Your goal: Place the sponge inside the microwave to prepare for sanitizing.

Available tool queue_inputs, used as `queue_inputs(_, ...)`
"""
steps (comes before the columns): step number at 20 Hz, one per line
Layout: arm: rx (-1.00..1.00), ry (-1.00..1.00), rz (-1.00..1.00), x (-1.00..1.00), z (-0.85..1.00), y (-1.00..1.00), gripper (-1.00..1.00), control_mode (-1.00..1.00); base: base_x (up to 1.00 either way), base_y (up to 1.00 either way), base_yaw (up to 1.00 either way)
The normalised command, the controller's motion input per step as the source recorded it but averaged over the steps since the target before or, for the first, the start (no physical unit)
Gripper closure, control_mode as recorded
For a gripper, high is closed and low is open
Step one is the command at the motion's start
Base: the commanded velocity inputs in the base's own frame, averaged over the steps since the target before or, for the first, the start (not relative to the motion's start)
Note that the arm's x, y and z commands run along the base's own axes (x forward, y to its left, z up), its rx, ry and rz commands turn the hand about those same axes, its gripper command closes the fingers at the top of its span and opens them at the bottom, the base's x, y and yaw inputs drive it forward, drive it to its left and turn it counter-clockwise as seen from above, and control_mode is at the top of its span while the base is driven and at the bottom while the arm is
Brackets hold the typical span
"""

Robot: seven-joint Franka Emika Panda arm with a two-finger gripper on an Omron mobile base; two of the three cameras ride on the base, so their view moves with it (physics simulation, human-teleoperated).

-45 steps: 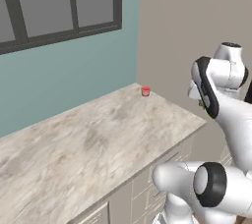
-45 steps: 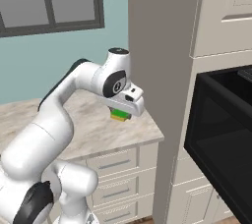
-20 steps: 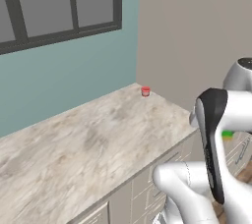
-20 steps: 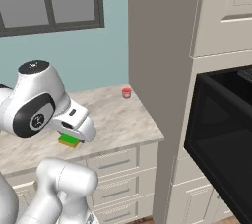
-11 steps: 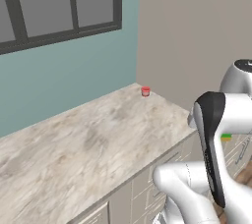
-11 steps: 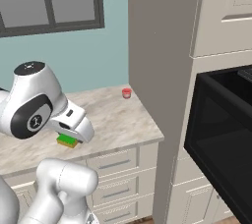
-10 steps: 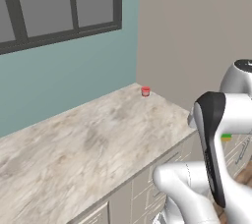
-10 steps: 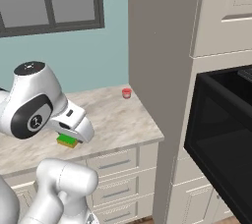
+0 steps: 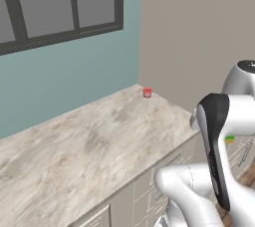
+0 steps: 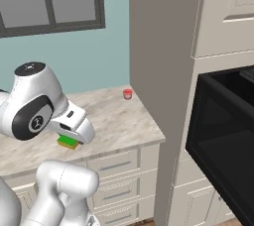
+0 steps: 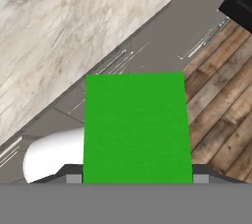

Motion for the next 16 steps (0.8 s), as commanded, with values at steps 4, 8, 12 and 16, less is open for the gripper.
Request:
queue_inputs(4,0.0,0.0,0.0,0.0,0.0,0.0,1.0,1.0,0.0,-0.01,0.0)
queue_inputs(8,0.0,0.0,0.0,0.0,0.0,0.0,1.0,1.0,-0.15,-0.05,-0.03)
queue_inputs(12,0.0,0.0,0.0,0.0,0.0,0.0,1.0,1.0,-0.11,-0.16,-0.16)
queue_inputs(16,0.0,0.0,0.0,0.0,0.0,0.0,1.0,1.0,-0.15,-0.08,-0.27)
